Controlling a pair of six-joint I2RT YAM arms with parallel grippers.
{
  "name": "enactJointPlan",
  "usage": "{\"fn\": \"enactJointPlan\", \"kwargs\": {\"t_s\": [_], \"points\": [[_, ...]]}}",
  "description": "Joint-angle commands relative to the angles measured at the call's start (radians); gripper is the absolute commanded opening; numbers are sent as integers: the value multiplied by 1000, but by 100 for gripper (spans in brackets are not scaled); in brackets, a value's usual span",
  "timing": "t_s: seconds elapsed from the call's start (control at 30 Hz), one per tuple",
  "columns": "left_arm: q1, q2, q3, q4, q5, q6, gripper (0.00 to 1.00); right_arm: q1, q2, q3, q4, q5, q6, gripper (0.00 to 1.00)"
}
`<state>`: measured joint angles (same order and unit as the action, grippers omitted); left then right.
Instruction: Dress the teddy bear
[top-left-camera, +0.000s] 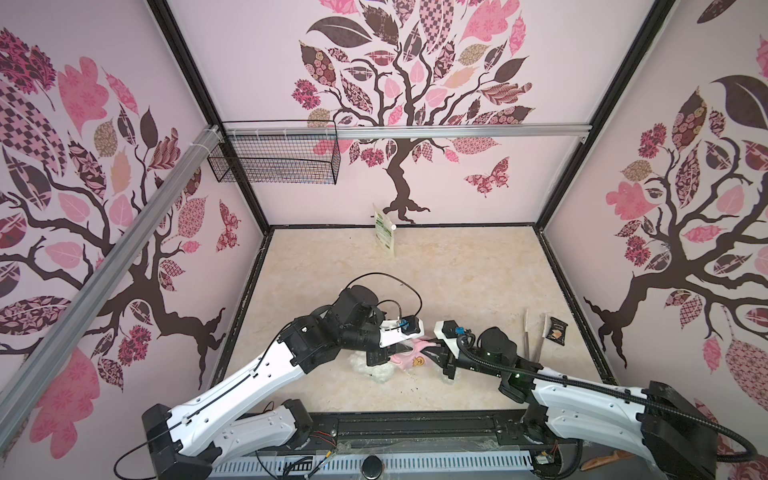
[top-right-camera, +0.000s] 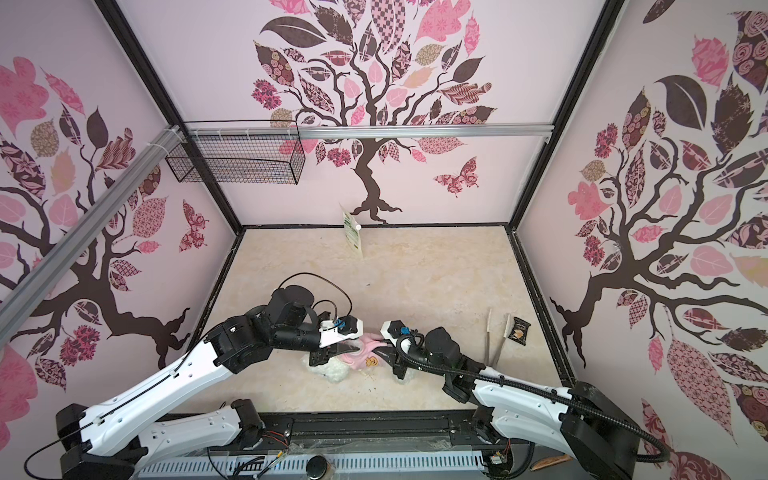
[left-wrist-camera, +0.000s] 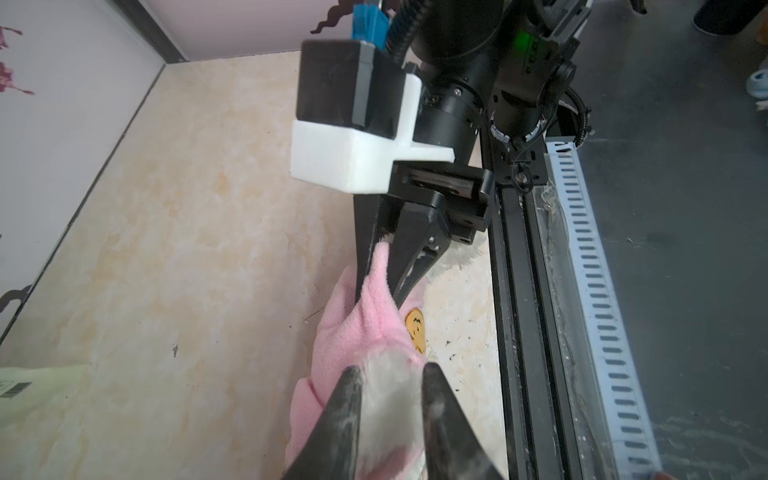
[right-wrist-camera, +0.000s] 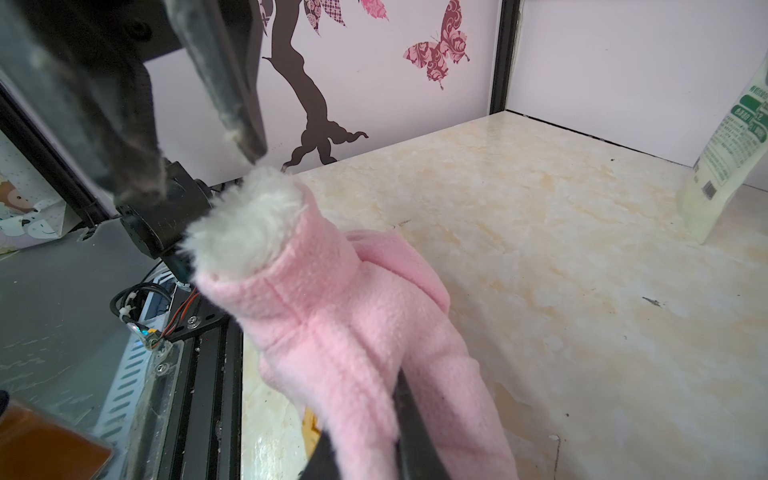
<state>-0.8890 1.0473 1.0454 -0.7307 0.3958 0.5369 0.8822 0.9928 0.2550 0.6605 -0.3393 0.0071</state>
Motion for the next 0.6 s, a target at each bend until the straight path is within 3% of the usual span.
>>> {"fn": "enactJointPlan", "kwargs": {"t_s": [0.0, 0.57], "points": [[-4, 14, 50, -34, 27, 47, 28, 1, -10, 25, 37, -19, -10, 13], [-4, 67, 13, -71, -75, 84, 26, 0, -25, 33, 37, -27, -1, 13]]}}
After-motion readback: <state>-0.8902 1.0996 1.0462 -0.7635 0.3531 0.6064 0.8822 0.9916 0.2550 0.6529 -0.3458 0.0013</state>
